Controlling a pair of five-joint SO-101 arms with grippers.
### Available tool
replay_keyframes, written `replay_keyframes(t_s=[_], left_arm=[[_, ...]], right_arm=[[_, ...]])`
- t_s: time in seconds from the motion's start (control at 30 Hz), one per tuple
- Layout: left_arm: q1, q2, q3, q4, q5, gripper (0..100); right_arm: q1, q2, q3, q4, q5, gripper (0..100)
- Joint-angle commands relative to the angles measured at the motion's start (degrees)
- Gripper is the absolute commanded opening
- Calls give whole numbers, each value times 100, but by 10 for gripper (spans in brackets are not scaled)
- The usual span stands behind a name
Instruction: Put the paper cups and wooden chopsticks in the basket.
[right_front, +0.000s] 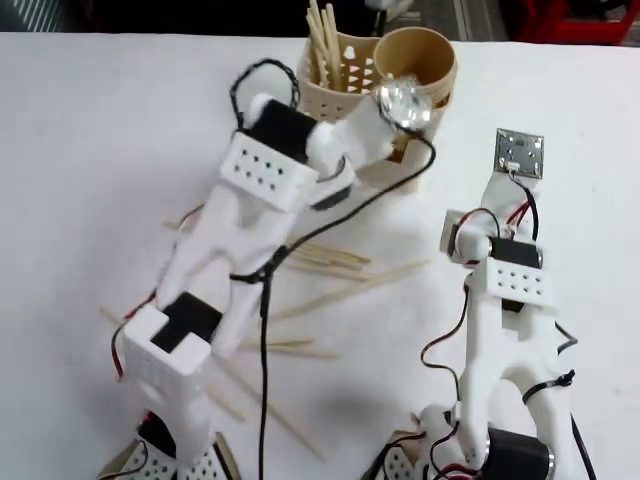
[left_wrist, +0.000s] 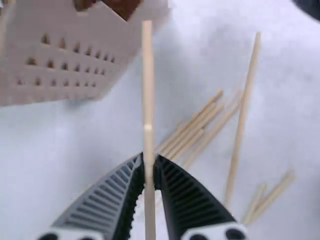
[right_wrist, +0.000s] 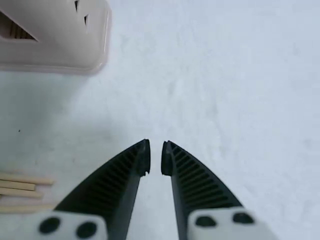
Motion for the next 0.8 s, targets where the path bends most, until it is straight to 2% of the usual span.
replay_keyframes(t_s=[0.0, 0.13, 0.3, 0.77], left_arm=[[-31, -84, -1398, 53, 316, 22], [-22, -66, -2453, 0, 387, 22], [-22, -31, -3490, -536, 721, 22], [-4, 75, -3631, -4141, 1459, 21]], right_arm=[[31, -13, -62, -75, -26, 53], [22, -13, -62, -75, -26, 53], [22, -13, -62, -75, -26, 53], [13, -13, -62, -75, -18, 53]])
